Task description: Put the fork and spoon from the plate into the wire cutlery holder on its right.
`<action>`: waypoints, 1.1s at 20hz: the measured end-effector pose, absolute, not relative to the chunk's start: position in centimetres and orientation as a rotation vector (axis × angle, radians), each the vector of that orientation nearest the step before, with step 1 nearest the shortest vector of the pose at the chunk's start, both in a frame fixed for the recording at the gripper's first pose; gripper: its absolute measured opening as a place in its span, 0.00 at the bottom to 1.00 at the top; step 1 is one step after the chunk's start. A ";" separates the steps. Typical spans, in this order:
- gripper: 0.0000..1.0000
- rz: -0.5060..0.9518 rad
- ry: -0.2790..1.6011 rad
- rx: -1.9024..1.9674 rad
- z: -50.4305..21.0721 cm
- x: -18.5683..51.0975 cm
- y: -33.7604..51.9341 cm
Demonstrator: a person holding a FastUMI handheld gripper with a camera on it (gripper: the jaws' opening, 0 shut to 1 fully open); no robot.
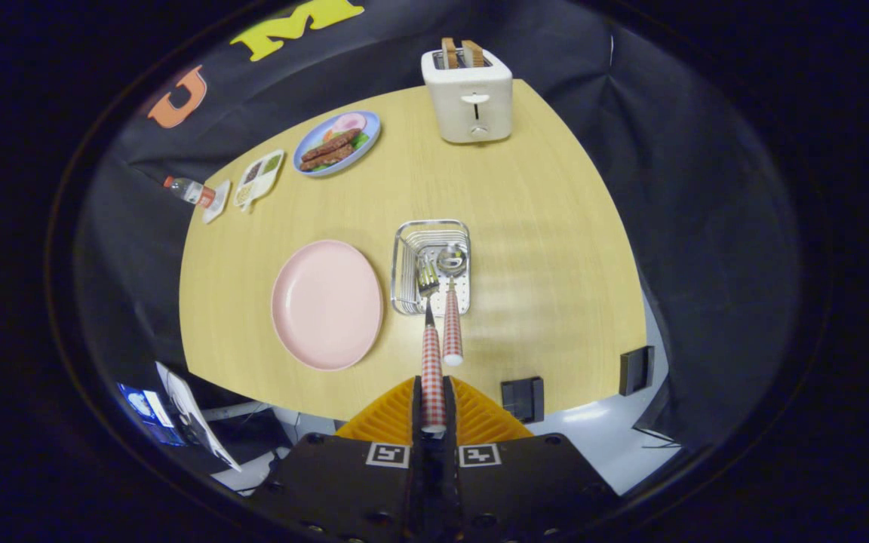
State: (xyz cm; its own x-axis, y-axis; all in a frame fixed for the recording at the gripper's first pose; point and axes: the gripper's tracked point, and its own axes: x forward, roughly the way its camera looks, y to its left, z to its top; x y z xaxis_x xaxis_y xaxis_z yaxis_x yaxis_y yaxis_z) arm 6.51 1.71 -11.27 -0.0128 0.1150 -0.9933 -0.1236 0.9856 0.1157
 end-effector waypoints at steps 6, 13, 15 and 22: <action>0.12 0.198 1.621 -0.043 -10.9 7.0 2.5; 0.23 0.186 1.591 -0.043 -10.9 10.0 3.6; 0.39 0.190 1.554 -0.047 -10.6 10.8 4.0; 0.74 0.208 1.234 -0.099 -7.1 14.1 6.1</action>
